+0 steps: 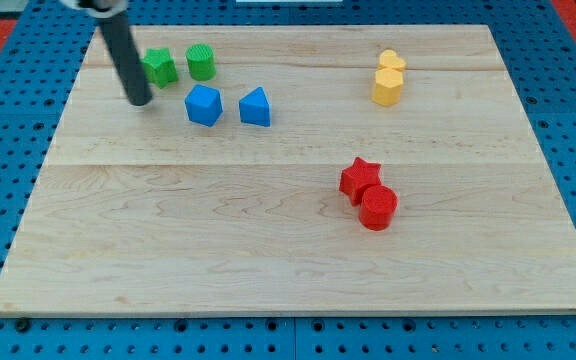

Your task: Move the red circle into the red star

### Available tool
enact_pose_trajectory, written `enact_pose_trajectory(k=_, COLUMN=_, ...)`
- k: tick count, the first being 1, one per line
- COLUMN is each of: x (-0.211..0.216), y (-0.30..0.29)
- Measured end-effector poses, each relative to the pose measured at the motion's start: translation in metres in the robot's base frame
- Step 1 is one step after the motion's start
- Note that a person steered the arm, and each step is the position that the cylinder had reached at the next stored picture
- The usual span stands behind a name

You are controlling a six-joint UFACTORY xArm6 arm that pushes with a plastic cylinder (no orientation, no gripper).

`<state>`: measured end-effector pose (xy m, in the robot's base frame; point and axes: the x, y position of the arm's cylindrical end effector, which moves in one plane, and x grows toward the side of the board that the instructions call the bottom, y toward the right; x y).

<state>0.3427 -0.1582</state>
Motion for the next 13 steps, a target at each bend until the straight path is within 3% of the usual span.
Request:
enact_pose_trajectory(k=1, x=0.026, y=0.070)
enact_pose_trajectory(k=3, x=0.047, y=0.054)
enact_pose_trajectory(k=4, x=0.079, y=0.048)
enact_pose_trajectory(k=7, x=0.080, y=0.049)
enact_pose_trajectory(k=8, x=0.099, y=0.064)
enact_pose_trajectory(k=9, x=0.150, y=0.104)
enact_pose_trajectory(k=10, x=0.227, y=0.164)
enact_pose_trajectory(k=11, x=0.264, y=0.223)
enact_pose_trajectory(k=12, x=0.258, y=0.275)
enact_pose_trajectory(k=13, x=0.224, y=0.300)
